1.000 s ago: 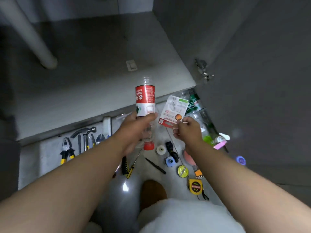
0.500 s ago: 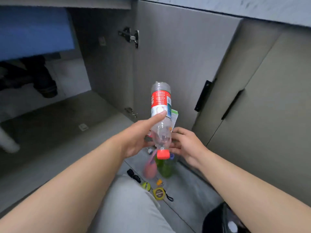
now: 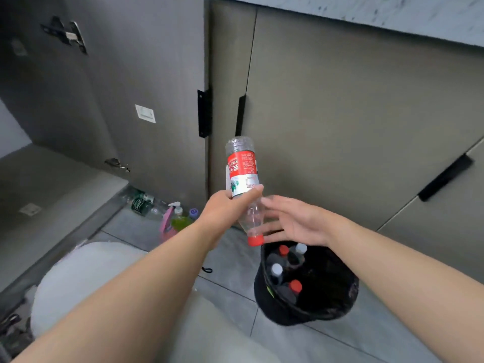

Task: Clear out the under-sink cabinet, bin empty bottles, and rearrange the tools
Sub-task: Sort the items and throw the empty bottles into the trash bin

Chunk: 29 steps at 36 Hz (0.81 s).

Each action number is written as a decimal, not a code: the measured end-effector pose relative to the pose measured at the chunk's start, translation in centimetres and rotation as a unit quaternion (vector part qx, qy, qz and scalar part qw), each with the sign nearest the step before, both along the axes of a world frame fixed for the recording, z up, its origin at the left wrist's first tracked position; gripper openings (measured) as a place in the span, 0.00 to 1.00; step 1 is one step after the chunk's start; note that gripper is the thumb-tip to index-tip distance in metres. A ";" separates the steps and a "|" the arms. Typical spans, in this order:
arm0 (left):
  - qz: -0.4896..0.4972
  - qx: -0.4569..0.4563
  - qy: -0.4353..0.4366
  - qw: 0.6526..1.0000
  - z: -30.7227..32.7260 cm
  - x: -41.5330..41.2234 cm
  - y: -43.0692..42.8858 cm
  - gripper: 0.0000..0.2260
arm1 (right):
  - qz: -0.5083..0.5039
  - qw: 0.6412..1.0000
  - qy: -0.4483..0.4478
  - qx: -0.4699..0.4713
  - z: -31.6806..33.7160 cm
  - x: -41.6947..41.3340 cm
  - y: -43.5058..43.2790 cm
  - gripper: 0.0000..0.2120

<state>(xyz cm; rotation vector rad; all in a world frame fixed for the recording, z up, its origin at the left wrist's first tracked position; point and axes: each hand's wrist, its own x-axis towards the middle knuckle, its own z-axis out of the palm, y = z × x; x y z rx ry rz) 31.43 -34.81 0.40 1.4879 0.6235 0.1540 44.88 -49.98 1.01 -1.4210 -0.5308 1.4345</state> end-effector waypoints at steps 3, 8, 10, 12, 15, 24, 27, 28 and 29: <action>-0.036 0.036 0.011 0.999 -0.7 -0.5 -1.0 0.22 | 0.001 0.996 -0.076 -0.037 -0.9 -0.7 -1.1 0.30; -0.081 0.100 0.054 0.990 -1.1 -0.5 -1.4 0.24 | -0.005 0.994 -0.088 -0.066 -2.1 -0.7 -2.3 0.29; -0.087 0.114 0.069 0.987 -1.3 -0.5 -1.4 0.26 | -0.009 0.994 -0.080 -0.079 -2.1 0.3 -3.6 0.28; -0.074 0.142 0.080 0.984 -1.6 -0.5 -1.2 0.24 | -0.006 0.993 -0.068 -0.095 -1.9 1.9 -5.4 0.26; -0.051 0.200 0.097 0.974 -2.5 -0.4 -0.5 0.15 | 0.019 0.985 -0.076 -0.153 -1.2 4.8 -8.5 0.22; -0.024 0.264 0.147 0.953 -3.8 -0.1 0.3 0.08 | 0.070 0.883 -0.219 -0.408 0.1 8.5 -12.4 0.19; -0.023 0.268 0.150 0.952 -4.0 0.0 0.2 0.09 | 0.127 0.814 -0.276 -0.496 -0.5 8.3 -11.4 0.22; -0.024 0.268 0.148 0.952 -4.0 0.0 0.2 0.09 | 0.144 0.793 -0.289 -0.516 -0.9 8.0 -11.0 0.23; -0.026 0.269 0.146 0.952 -4.1 0.1 0.2 0.10 | 0.157 0.778 -0.301 -0.529 -1.5 7.6 -10.5 0.24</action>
